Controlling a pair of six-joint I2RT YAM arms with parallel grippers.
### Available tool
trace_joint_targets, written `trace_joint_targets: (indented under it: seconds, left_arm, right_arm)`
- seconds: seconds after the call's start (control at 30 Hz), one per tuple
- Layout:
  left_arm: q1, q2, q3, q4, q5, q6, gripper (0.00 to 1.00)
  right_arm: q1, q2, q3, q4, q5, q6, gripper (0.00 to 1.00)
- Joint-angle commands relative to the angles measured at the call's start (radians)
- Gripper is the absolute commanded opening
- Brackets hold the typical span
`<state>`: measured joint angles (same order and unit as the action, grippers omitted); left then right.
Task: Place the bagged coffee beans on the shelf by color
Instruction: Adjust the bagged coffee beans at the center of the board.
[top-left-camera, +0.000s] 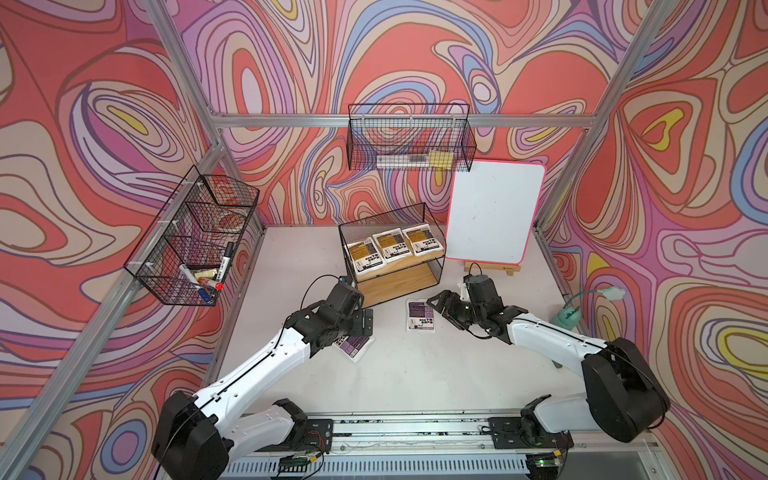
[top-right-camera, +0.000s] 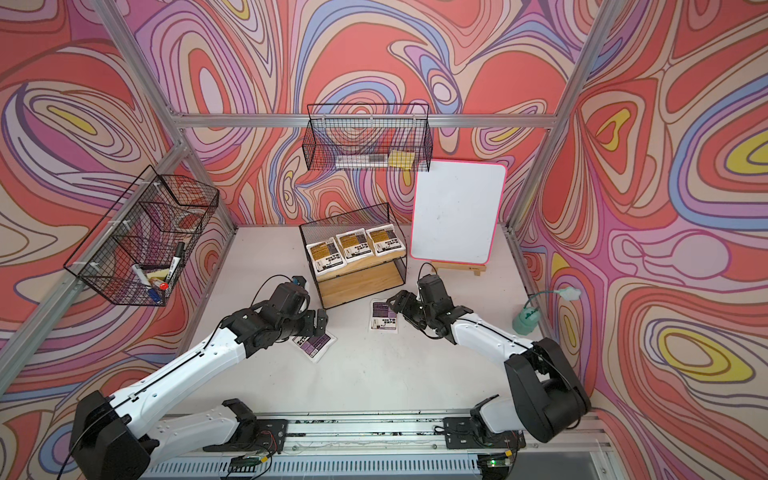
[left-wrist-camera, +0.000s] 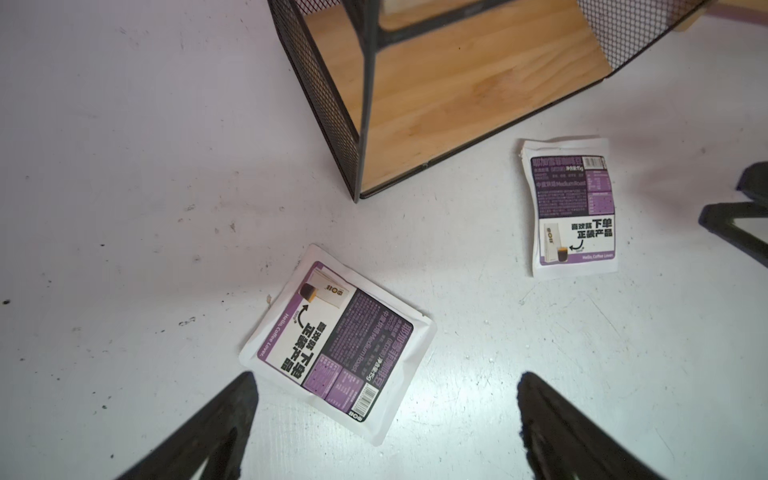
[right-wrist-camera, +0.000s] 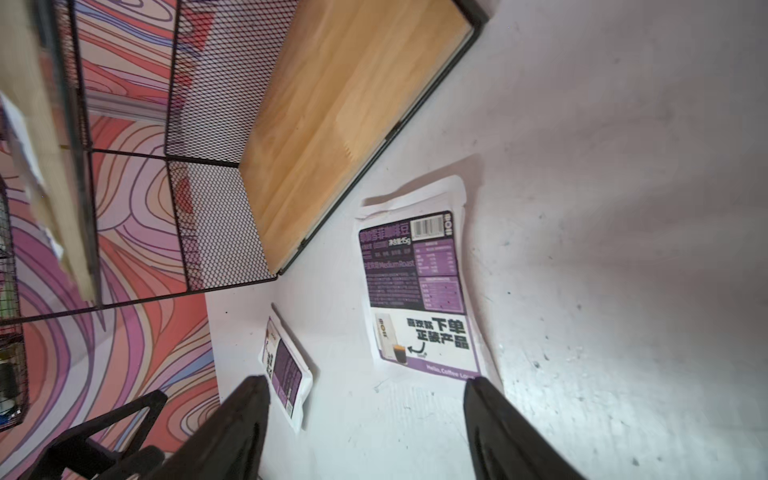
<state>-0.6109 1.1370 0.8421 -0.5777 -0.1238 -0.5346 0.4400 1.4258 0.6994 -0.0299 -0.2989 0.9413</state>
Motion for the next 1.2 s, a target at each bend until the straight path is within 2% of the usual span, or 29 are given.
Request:
trace_joint_targets:
  seconds: [0.0,0.27,0.63,0.97,1.17]
  left_arm:
    - [-0.028,0.023,-0.021,0.083,0.017,-0.004,0.99]
    - [-0.050,0.063,-0.015,0.091,0.021,0.011,0.99]
    - [-0.055,0.079,-0.008,0.104,0.030,0.018,0.99]
    - [-0.060,0.095,-0.011,0.120,0.034,0.023,0.99]
    - [-0.069,0.117,-0.008,0.128,0.026,0.040,0.99]
  right_arm:
    - [0.002,0.054,-0.027,0.090,0.054,-0.036,0.75]
    - [0.003,0.207,0.026,0.208,0.090,-0.067,0.76]
    - [0.021,0.392,0.144,0.284,0.013,-0.067,0.75]
    - [0.120,0.447,0.209,0.309,-0.026,-0.047,0.73]
    - [0.128,0.353,0.176,0.276,0.005,-0.042,0.73]
